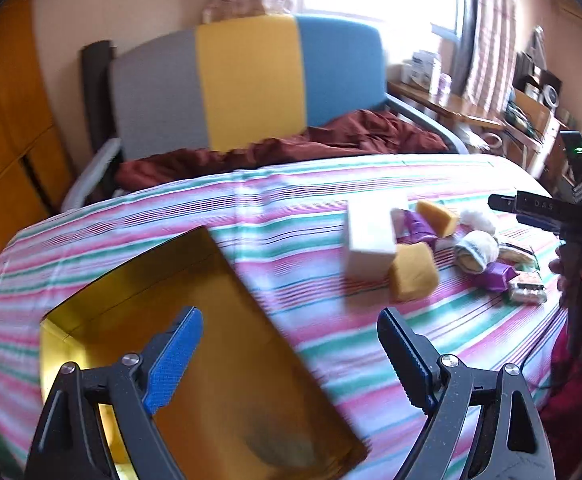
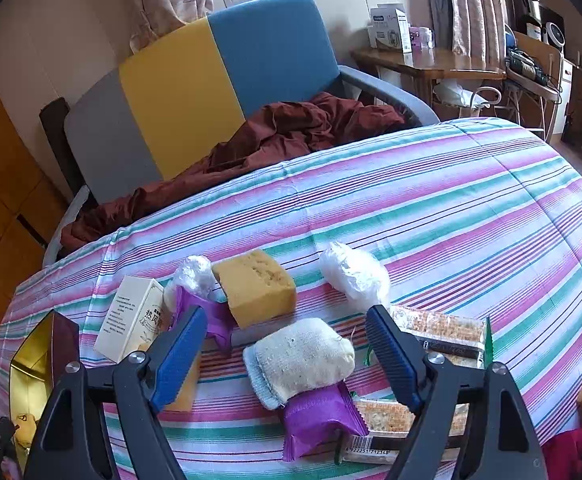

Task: Organize objects
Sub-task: 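Grasp the white box with the left tool and lift it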

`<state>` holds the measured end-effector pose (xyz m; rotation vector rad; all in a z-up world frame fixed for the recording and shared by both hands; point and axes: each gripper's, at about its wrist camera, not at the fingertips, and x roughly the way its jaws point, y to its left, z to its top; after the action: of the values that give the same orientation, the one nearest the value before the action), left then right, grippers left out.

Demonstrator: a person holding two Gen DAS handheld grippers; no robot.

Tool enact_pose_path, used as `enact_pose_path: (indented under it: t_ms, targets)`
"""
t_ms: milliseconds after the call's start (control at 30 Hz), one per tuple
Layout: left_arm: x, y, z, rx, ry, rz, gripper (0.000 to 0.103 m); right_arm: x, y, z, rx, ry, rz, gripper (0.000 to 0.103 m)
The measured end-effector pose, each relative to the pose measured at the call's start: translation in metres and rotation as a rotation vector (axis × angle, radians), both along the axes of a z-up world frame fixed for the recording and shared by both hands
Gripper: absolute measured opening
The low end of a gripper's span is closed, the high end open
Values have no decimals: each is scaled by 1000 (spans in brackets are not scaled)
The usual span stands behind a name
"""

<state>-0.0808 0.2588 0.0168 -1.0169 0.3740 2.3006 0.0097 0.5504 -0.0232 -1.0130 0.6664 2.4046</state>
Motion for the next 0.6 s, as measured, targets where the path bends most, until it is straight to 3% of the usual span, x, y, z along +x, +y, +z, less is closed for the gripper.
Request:
enact_pose_path:
  t_ms: [200, 600]
  targets:
    - [-25, 70, -17, -40, -76, -117, 90, -1, -3, 0, -43, 17, 24, 83]
    - [-75, 154, -69, -181, -124, -164, 89, 0, -1, 2, -94, 59, 55, 83]
